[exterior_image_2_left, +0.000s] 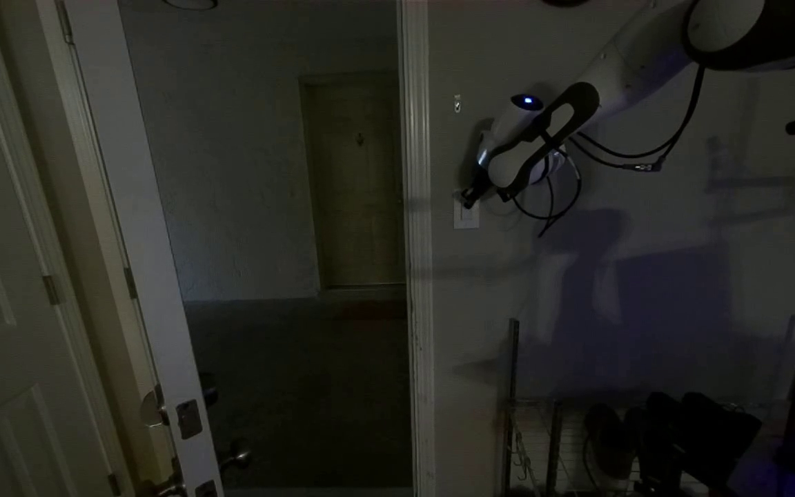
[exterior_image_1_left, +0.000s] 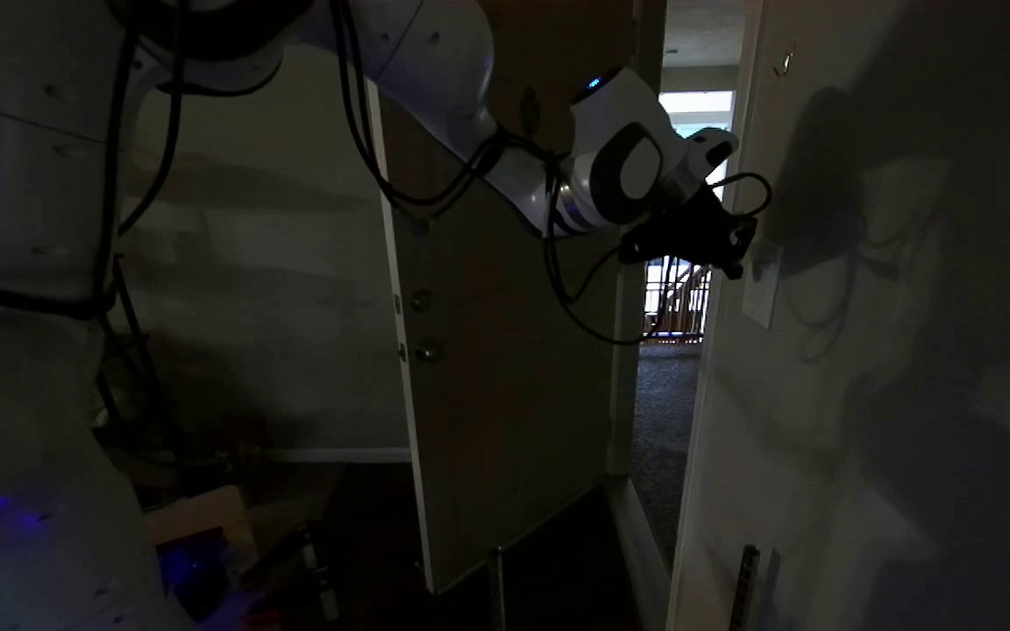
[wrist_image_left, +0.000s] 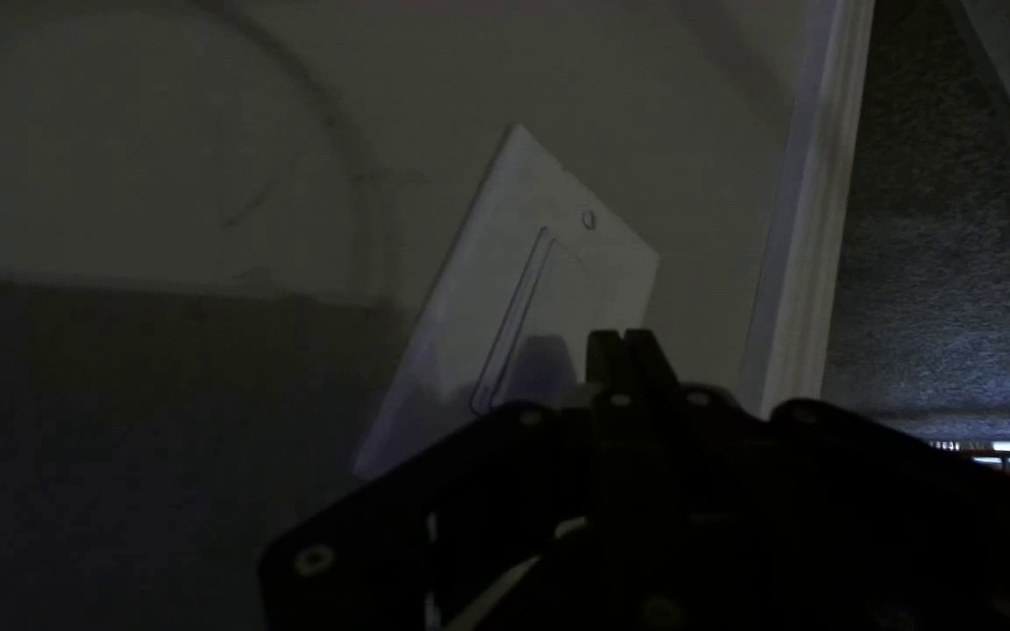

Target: Turn on the light switch

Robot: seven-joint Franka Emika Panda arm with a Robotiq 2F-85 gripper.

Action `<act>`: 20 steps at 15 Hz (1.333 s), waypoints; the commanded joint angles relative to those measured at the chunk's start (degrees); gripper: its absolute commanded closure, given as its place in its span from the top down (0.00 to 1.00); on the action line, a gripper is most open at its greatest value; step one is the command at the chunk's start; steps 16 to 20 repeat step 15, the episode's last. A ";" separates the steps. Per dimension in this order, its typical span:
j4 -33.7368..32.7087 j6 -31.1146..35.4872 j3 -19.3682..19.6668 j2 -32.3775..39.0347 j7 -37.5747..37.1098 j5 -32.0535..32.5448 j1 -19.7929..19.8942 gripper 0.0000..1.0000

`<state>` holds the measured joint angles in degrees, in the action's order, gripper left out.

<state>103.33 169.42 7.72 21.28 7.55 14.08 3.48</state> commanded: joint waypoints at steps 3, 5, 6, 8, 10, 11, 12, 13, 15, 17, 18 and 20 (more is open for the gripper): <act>-4.53 0.83 1.47 3.58 -2.77 -0.29 -0.20 0.05; -6.84 0.49 2.24 5.19 -3.64 -0.26 -0.19 0.05; -7.72 0.46 2.45 5.76 -4.07 -0.32 -0.18 0.05; -8.02 0.81 2.70 5.88 -5.11 -0.16 -0.34 0.05; -7.82 1.13 2.13 5.76 -5.47 -0.58 0.04 0.05; -7.81 1.62 2.18 5.85 -5.93 -0.64 0.08 0.05; -7.81 1.62 1.94 5.84 -6.13 -0.85 0.27 0.05; -7.83 1.77 1.96 5.89 -6.39 -0.83 0.29 0.05; -7.73 1.85 1.78 5.79 -7.04 -0.97 0.39 0.04; -7.73 1.85 1.78 5.79 -7.04 -0.97 0.39 0.04; -7.73 1.85 1.78 5.79 -7.04 -0.97 0.39 0.04; -7.73 1.85 1.78 5.79 -7.04 -0.97 0.39 0.04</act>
